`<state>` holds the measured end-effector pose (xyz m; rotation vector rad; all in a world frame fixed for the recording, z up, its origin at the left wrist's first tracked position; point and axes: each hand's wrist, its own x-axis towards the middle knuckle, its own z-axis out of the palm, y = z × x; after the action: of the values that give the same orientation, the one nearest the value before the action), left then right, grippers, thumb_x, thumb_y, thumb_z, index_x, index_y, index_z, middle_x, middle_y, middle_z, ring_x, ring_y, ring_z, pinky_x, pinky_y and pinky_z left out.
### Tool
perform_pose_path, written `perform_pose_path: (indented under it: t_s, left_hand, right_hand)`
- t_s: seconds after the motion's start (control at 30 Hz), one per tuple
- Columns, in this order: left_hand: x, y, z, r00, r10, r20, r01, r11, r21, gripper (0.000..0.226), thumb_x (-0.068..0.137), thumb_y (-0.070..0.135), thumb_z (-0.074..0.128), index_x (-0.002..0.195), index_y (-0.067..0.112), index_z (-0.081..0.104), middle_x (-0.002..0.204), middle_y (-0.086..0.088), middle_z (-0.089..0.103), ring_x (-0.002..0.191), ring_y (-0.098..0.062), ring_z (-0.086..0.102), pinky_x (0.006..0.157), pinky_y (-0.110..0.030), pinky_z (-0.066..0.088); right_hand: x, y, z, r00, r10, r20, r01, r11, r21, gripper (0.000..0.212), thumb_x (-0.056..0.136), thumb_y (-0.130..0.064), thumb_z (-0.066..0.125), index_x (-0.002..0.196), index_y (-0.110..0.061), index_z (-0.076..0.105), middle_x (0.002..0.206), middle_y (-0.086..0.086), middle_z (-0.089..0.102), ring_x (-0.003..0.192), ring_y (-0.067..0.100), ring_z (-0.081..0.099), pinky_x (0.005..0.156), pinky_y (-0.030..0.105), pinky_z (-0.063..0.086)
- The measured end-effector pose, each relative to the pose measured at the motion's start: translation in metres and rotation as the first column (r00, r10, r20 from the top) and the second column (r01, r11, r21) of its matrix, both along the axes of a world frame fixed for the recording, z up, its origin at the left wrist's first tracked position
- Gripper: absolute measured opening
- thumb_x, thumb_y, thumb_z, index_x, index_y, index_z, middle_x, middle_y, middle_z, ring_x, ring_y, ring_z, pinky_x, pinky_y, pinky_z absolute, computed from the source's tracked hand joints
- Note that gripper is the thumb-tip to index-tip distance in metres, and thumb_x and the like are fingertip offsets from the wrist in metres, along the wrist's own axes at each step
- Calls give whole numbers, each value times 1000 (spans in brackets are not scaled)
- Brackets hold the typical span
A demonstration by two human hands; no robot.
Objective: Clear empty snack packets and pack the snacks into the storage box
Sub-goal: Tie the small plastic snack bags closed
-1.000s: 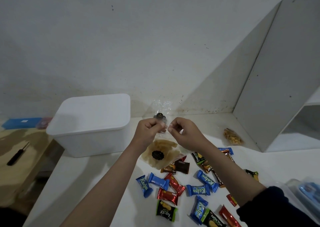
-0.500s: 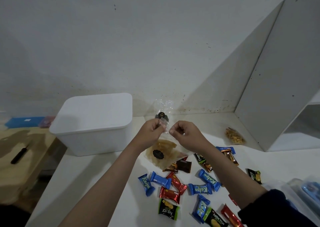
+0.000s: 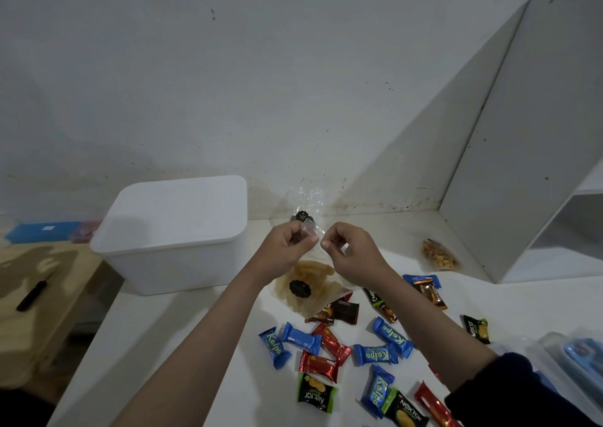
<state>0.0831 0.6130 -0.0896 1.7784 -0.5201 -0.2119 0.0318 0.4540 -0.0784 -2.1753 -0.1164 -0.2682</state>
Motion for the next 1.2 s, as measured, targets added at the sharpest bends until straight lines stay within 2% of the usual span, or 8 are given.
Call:
perform_pose_path:
  t_s: [0.2, 0.43, 0.63, 0.77, 0.87, 1.0, 1.1, 1.2]
  left_hand:
    - [-1, -1, 2, 996, 57, 69, -59, 998, 29, 12, 91, 17, 60, 85, 8, 63, 74, -3, 55, 68, -9, 48, 68, -22, 43]
    - [-3, -5, 5, 985, 113, 130, -118, 993, 25, 10, 91, 16, 58, 83, 20, 61, 72, 6, 55, 62, 4, 48, 62, -8, 41]
    - [-1, -1, 12, 993, 102, 63, -99, 993, -62, 18, 91, 6, 58, 78, 19, 61, 66, 7, 54, 55, 7, 52, 58, -6, 41]
    - [1, -2, 10, 996, 63, -68, -71, 991, -116, 15, 90, 9, 60, 80, 19, 64, 71, 5, 56, 62, 4, 53, 66, -11, 44]
    - [2, -1, 8, 993, 1, -121, -14, 994, -108, 4, 84, 11, 67, 85, 15, 66, 79, 1, 64, 77, -6, 60, 75, -19, 50]
    - [1, 2, 8, 996, 18, -90, -28, 993, -115, 8, 79, 11, 73, 85, 10, 69, 82, -9, 67, 78, -14, 60, 73, -20, 50]
    - [1, 2, 8, 997, 69, 38, -67, 995, -74, 15, 79, 14, 74, 88, 3, 71, 85, -20, 68, 72, -12, 58, 65, -15, 47]
    - [-2, 1, 6, 990, 104, 93, -95, 990, -101, 13, 79, 14, 74, 86, 4, 72, 84, -20, 69, 69, -10, 57, 65, -18, 47]
  right_hand:
    - [-2, 6, 5, 997, 44, 56, -45, 999, 5, 11, 90, -9, 57, 83, -16, 55, 74, -6, 53, 71, 6, 49, 62, 8, 40]
    - [1, 3, 8, 999, 50, 21, -51, 997, 63, 7, 89, -12, 60, 83, -14, 59, 76, -2, 57, 70, 7, 51, 61, 9, 42]
    - [3, -8, 11, 999, 15, -51, -15, 1000, 1, 7, 85, -16, 66, 80, -12, 63, 79, 11, 66, 70, 18, 57, 66, 31, 50]
    - [2, -6, 11, 999, 26, -26, -27, 999, -45, 16, 86, -8, 62, 75, -18, 57, 71, -5, 56, 68, 11, 51, 63, 21, 44]
    - [3, -4, 12, 999, 39, -2, -39, 998, -42, 15, 85, -4, 61, 75, -14, 57, 68, -9, 53, 66, 7, 49, 61, 16, 41]
    - [4, -3, 8, 998, 56, 2, -56, 998, -13, 12, 86, -5, 61, 77, -12, 57, 68, -8, 53, 66, 7, 48, 58, 12, 39]
    - [4, -2, 6, 995, 96, -9, -96, 995, 41, 13, 88, -5, 59, 78, -12, 56, 68, -8, 52, 61, 2, 46, 54, 10, 39]
    - [3, -1, 8, 993, 116, -10, -115, 993, 39, 13, 89, -4, 58, 78, -12, 56, 68, -7, 51, 58, -2, 48, 53, 8, 38]
